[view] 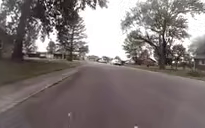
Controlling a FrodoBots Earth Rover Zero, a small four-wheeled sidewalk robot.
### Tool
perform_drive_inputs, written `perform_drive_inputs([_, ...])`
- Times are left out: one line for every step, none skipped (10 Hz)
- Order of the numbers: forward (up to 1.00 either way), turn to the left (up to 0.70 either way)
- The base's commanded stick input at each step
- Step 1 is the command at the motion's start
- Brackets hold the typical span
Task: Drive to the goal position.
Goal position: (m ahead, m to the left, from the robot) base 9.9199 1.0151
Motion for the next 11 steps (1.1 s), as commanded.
perform_drive_inputs([0.7,0.0])
perform_drive_inputs([0.7,0.0])
perform_drive_inputs([0.7,0.0])
perform_drive_inputs([0.7,0.0])
perform_drive_inputs([0.7,0.0])
perform_drive_inputs([0.7,0.0])
perform_drive_inputs([0.7,0.0])
perform_drive_inputs([0.7,0.0])
perform_drive_inputs([0.7,0.0])
perform_drive_inputs([0.7,0.0])
perform_drive_inputs([0.7,0.0])
